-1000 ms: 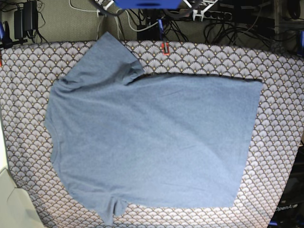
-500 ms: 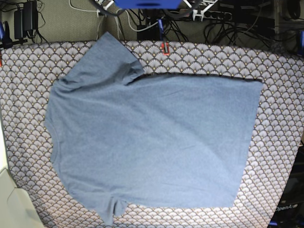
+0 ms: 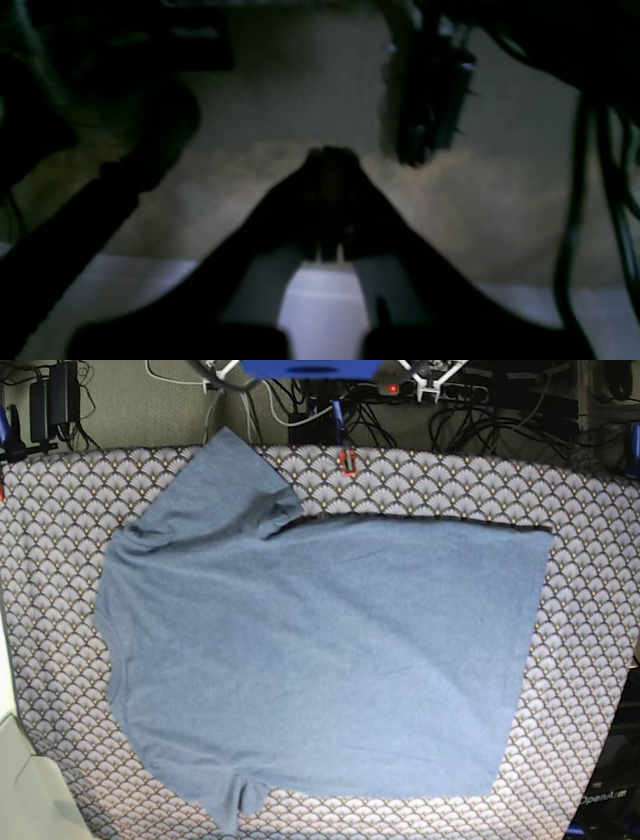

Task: Fold the T-shirt properly

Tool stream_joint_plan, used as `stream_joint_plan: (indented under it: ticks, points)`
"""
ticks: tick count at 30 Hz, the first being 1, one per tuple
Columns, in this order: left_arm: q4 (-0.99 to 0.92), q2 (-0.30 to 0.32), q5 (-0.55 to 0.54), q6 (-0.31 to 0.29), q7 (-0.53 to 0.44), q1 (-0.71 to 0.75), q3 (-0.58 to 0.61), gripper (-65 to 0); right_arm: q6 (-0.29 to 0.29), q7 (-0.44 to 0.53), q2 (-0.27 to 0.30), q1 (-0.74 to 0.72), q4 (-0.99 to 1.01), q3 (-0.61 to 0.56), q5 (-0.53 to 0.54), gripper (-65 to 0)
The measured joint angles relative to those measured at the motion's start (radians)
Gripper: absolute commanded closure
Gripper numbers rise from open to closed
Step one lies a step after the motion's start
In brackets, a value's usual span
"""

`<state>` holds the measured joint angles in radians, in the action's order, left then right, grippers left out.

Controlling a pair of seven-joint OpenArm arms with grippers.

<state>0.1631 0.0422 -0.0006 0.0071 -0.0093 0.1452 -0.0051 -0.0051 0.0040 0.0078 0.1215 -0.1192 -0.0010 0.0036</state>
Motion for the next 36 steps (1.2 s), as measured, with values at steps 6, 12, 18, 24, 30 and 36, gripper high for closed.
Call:
stream_joint_plan:
  ticks: [6, 12, 18, 24, 30, 36]
  points:
    - [0.246, 0.019, -0.001, -0.003, 0.011, 0.146, 0.0, -0.3, 0.001, -0.003, 0.006, 0.123, -0.192, 0.0, 0.0, 0.0]
    - [0.452, 0.031, -0.001, -0.01, 0.015, 0.262, -0.001, -0.3, 0.005, -0.011, 0.006, 0.266, -0.426, 0.0, -0.001, 0.0]
    - [0.753, 0.061, 0.0, -0.007, 0.027, 0.425, 0.0, -0.3, 0.008, -0.015, 0.024, 0.434, -0.736, -0.019, -0.005, 0.0]
    - [1.077, 0.095, -0.003, -0.004, 0.032, 0.579, -0.001, -0.3, 0.008, -0.022, 0.042, 0.573, -1.023, -0.028, -0.003, 0.0]
    - [1.374, 0.124, -0.007, -0.008, 0.028, 0.747, 0.0, -0.3, 0.009, -0.025, 0.071, 0.736, -1.317, -0.028, -0.006, 0.0]
    - [1.62, 0.138, -0.179, -0.011, 0.029, 0.855, -0.076, -0.4, 0.007, -0.034, 0.101, 0.871, -1.622, -0.023, -0.005, 0.0]
